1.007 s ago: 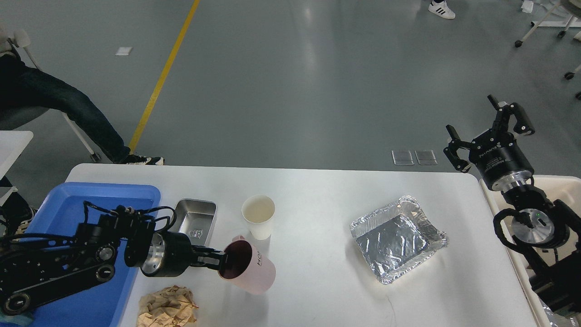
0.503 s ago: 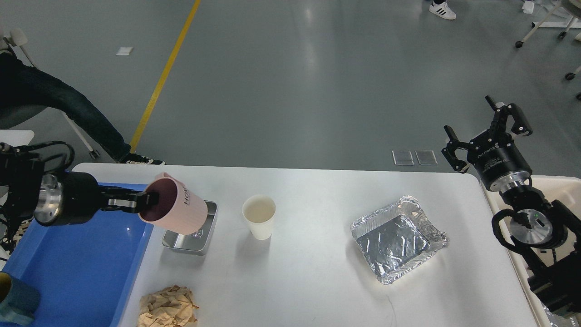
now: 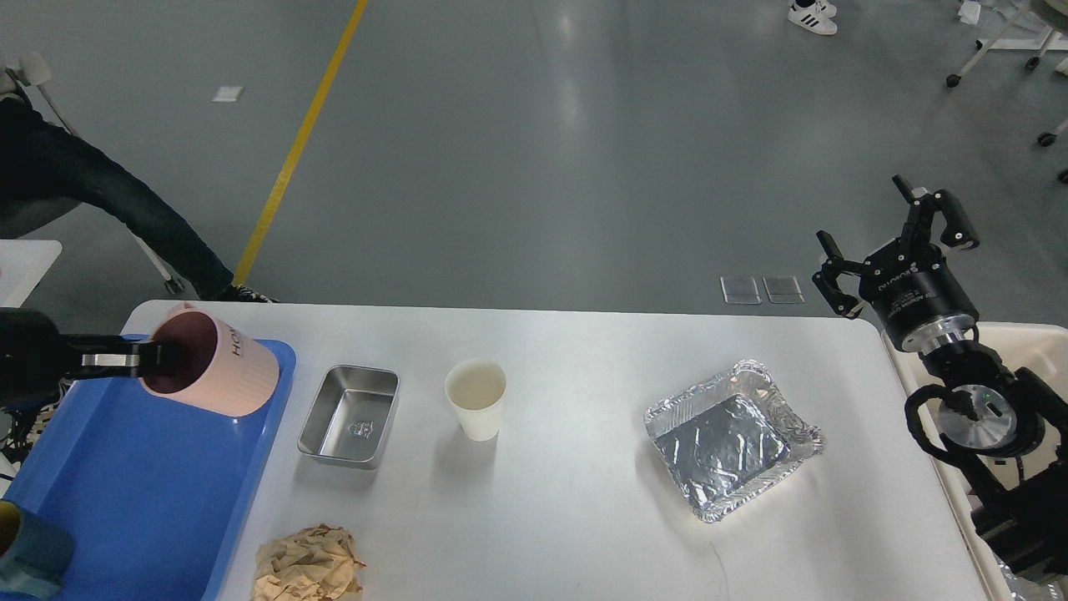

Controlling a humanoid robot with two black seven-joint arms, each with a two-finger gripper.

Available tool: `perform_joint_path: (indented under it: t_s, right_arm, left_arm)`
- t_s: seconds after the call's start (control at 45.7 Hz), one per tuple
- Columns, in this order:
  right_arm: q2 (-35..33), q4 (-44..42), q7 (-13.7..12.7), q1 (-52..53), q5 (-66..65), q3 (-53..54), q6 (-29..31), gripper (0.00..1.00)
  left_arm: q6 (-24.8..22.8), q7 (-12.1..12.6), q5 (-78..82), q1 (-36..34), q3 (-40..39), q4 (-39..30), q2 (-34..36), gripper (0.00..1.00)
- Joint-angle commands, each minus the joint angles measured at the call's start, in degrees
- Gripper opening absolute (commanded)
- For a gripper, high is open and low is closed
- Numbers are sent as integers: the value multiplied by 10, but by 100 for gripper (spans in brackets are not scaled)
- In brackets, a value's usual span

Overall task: Tidy desktop
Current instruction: 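Grasp the pink mug with the left gripper and place it in the blue tray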

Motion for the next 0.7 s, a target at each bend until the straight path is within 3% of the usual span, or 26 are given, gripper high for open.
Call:
perform_joint_path:
  t_s: [0.0,0.372,0.679]
  right_arm:
    - [-1,0,0,0,0,0,0,100]
    - [-2,-1,0,0,-4,0,0,100]
    - [-1,0,0,-3,-13,0,0,100]
  left_arm:
    - [11,-4,0,21,20,29,17,3]
    - [79,-7,-2,59,126,91,3,5]
    - [125,-5,-1,117,141,159,-64,7]
